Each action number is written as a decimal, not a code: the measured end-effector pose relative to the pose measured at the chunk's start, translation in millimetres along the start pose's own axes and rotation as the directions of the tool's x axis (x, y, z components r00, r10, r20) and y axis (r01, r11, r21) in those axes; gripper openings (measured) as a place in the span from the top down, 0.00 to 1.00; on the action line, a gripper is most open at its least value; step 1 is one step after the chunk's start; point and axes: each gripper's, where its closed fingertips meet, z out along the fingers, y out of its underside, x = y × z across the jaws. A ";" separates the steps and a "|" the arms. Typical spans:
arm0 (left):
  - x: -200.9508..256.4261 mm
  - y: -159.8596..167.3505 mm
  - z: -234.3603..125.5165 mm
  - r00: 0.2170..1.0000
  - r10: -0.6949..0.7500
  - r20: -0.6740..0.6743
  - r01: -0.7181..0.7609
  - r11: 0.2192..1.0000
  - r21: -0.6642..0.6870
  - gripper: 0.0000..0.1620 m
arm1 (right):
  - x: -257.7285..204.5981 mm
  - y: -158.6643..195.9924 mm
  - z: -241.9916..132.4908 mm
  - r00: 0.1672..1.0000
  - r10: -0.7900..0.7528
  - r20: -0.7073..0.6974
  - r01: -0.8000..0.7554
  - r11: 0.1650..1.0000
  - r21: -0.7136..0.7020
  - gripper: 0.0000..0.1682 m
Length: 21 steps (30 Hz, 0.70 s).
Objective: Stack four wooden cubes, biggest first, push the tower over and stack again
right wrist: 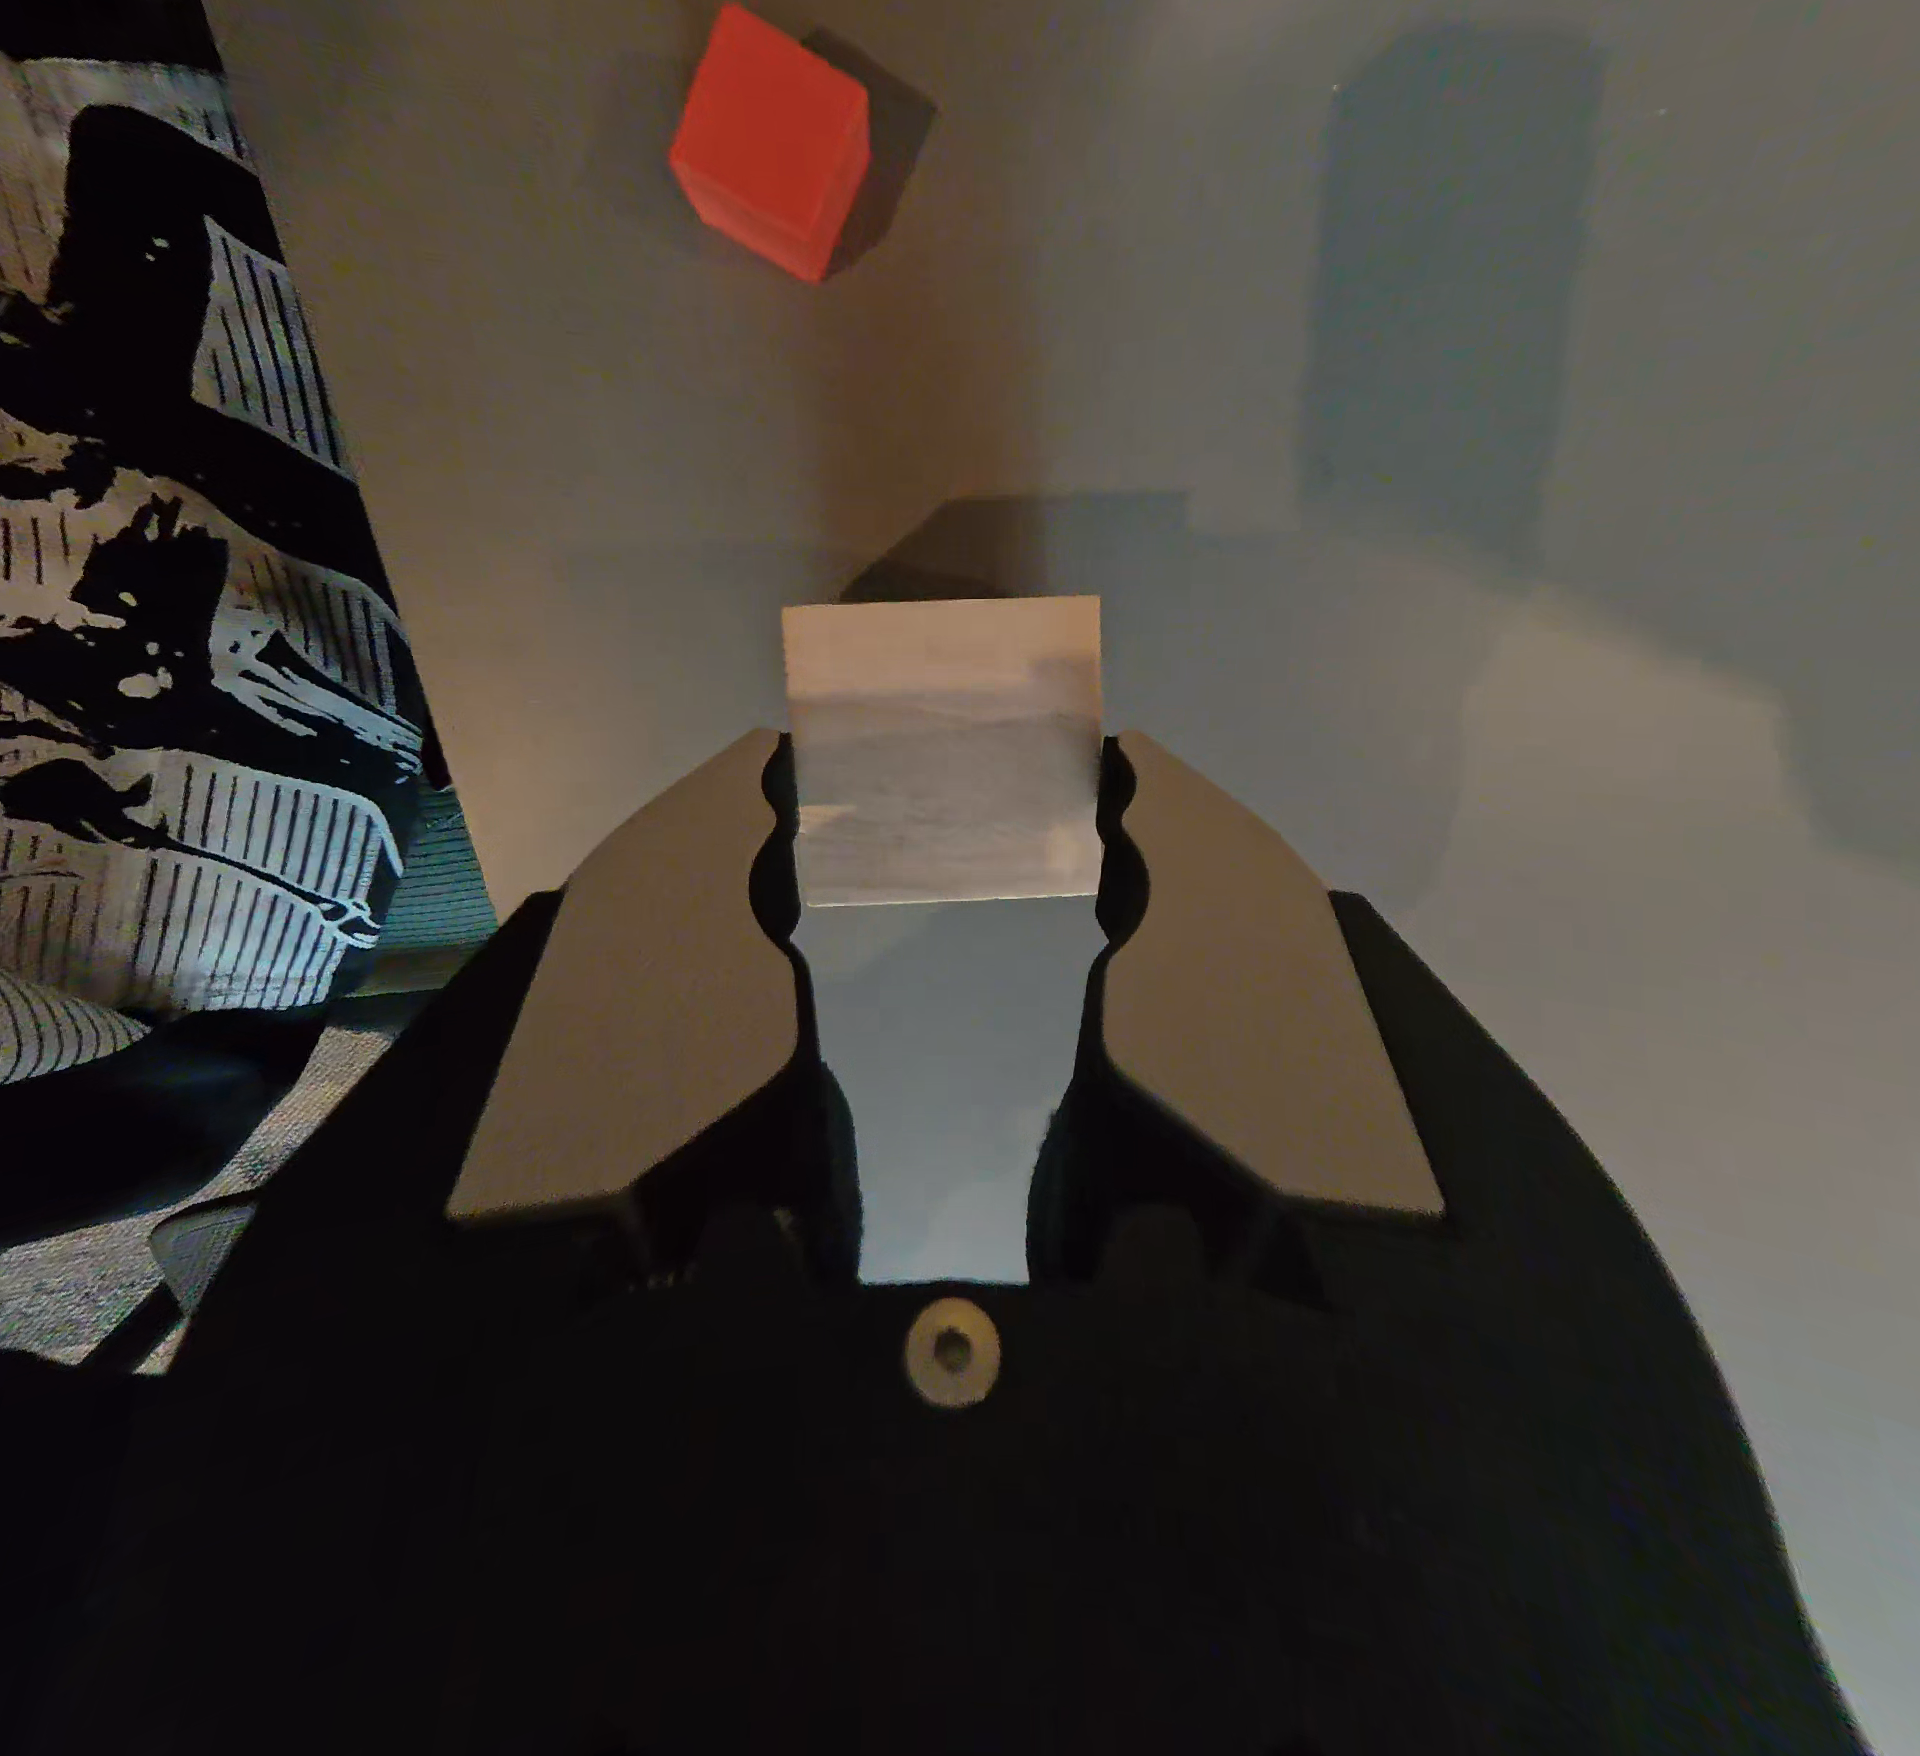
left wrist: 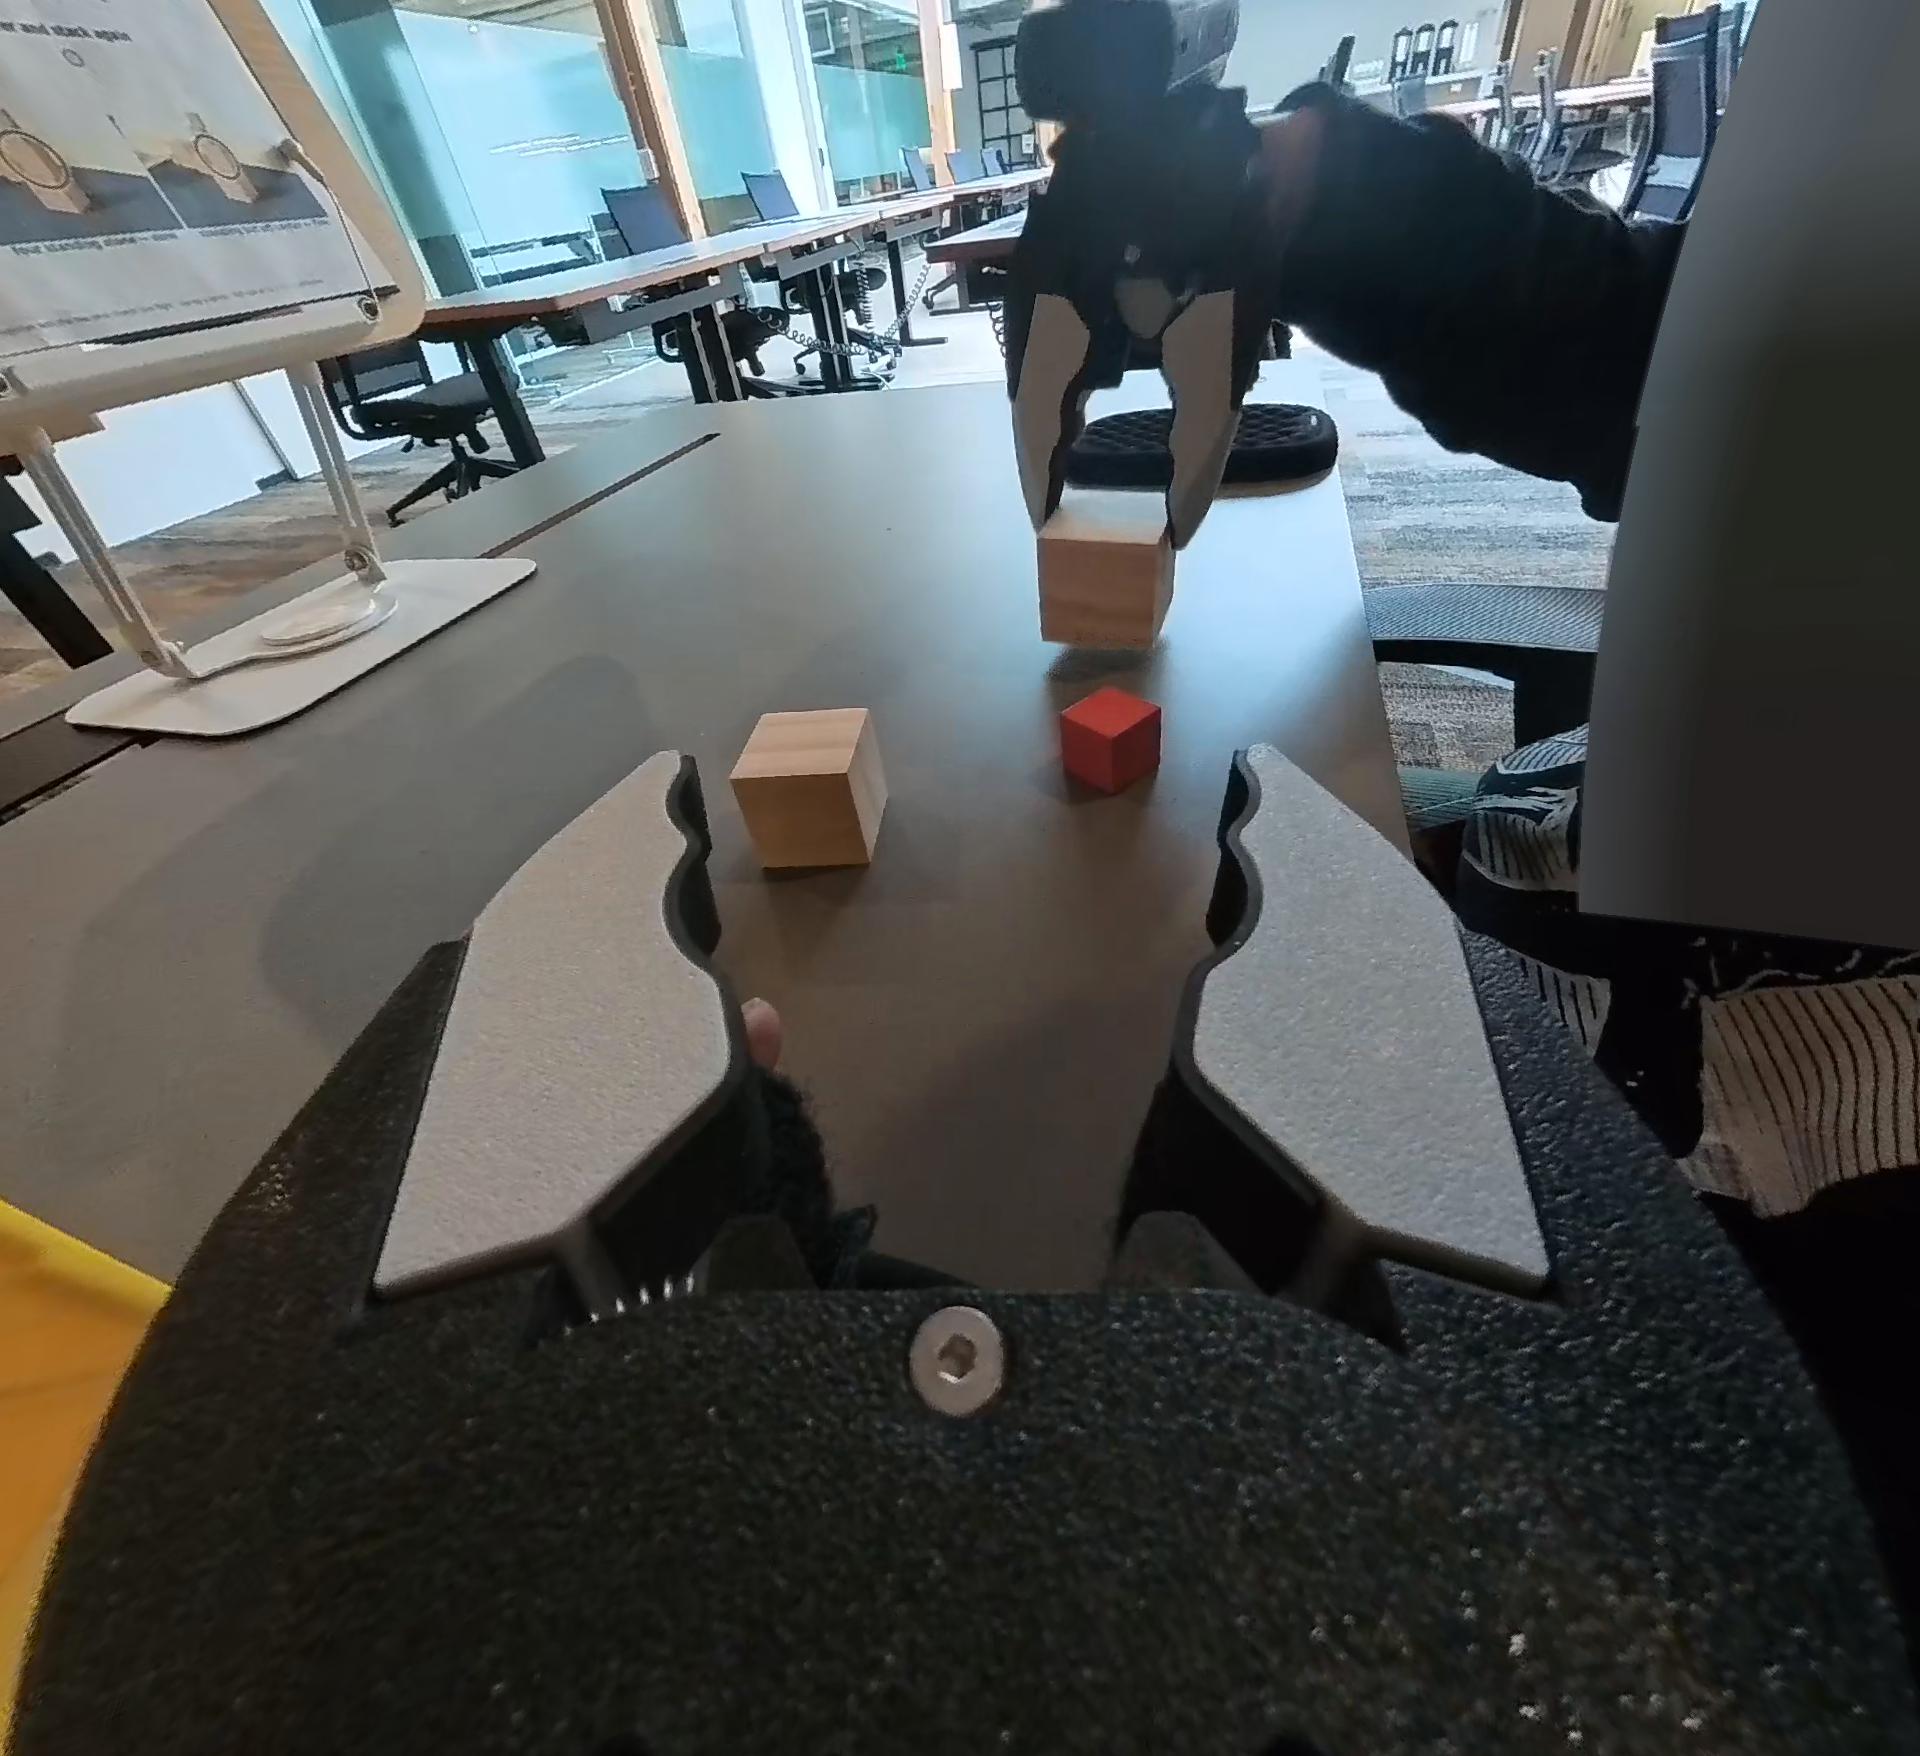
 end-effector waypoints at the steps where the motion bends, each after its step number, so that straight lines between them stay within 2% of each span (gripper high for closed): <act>1: -0.1 -0.1 0.0 1.000 -0.001 0.000 0.001 1.000 0.001 0.42 | -0.4 -0.5 1.0 1.000 -0.002 0.005 0.002 1.000 0.005 0.67; 19: -2.4 -0.5 0.1 1.000 -0.011 0.009 0.011 1.000 0.005 0.43 | -7.6 -13.6 6.8 0.996 -0.070 0.062 0.066 0.996 0.062 0.67; 21: -2.4 -0.6 0.1 1.000 -0.009 0.011 0.009 1.000 0.005 0.43 | -8.4 -15.6 5.5 0.996 -0.066 0.059 0.062 0.996 0.064 0.58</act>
